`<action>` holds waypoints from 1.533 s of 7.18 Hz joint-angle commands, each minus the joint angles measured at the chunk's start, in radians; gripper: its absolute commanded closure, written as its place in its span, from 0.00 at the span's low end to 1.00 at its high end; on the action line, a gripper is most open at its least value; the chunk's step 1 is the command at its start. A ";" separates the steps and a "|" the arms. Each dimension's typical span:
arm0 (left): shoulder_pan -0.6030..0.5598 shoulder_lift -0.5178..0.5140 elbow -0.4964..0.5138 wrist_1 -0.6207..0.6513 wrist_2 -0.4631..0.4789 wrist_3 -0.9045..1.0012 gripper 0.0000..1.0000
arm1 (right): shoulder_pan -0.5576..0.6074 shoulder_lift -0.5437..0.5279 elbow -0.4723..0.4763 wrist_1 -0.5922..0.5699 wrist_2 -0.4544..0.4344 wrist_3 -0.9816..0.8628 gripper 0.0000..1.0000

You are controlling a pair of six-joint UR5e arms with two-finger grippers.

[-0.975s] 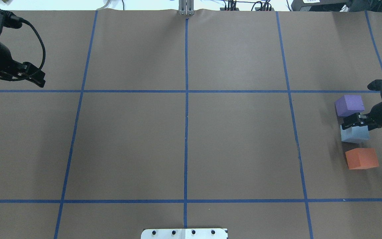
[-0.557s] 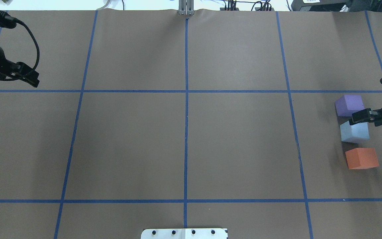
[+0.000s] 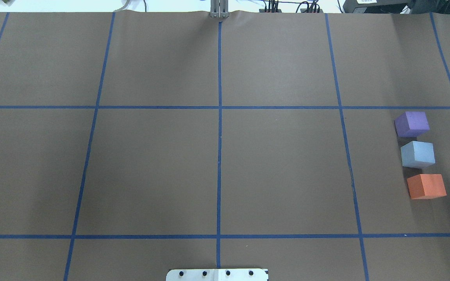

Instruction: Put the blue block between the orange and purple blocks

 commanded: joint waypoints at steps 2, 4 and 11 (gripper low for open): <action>-0.198 -0.020 0.251 -0.009 -0.020 0.276 0.00 | 0.219 0.140 0.027 -0.504 0.013 -0.496 0.00; -0.252 -0.061 0.417 -0.008 -0.182 0.278 0.00 | 0.252 0.205 0.015 -0.649 -0.033 -0.672 0.00; -0.314 -0.009 0.414 -0.020 -0.247 0.246 0.00 | 0.194 0.226 -0.089 -0.651 -0.015 -0.659 0.00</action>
